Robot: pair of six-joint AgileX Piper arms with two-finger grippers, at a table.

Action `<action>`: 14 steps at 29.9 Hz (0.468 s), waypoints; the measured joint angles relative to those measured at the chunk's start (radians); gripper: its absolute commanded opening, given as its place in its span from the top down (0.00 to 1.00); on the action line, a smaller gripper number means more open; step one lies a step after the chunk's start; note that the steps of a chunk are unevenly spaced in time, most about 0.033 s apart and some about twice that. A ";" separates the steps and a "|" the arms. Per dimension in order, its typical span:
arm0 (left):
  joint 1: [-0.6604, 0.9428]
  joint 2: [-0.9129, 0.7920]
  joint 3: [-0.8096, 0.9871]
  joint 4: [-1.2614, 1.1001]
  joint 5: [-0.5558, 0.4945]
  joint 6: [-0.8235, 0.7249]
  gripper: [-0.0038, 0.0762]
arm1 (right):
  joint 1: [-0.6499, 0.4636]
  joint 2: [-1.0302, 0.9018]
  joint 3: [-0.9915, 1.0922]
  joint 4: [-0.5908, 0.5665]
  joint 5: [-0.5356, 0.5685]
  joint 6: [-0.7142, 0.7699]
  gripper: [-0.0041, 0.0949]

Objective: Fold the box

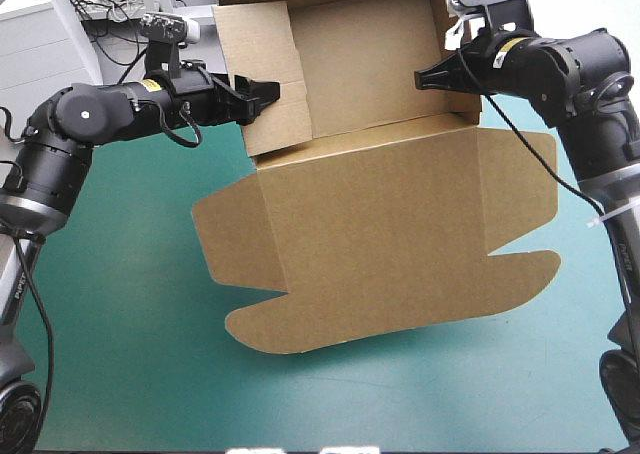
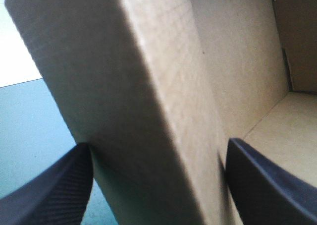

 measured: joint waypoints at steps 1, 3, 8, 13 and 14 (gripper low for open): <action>0.000 0.000 0.000 0.013 -0.001 -0.015 0.34 | 0.000 0.000 0.000 0.002 0.000 0.003 0.98; 0.000 0.000 0.000 0.033 -0.001 -0.033 0.34 | 0.000 0.002 0.001 0.004 -0.001 0.009 0.98; 0.000 0.003 0.000 0.066 -0.004 -0.060 0.34 | 0.000 0.033 0.001 0.032 -0.003 0.022 0.98; 0.000 0.027 0.000 0.122 -0.003 -0.106 0.34 | 0.000 0.077 0.003 0.052 -0.003 0.038 0.98; 0.000 0.036 0.000 0.138 -0.001 -0.117 0.34 | 0.000 0.088 0.003 0.052 -0.003 0.039 0.98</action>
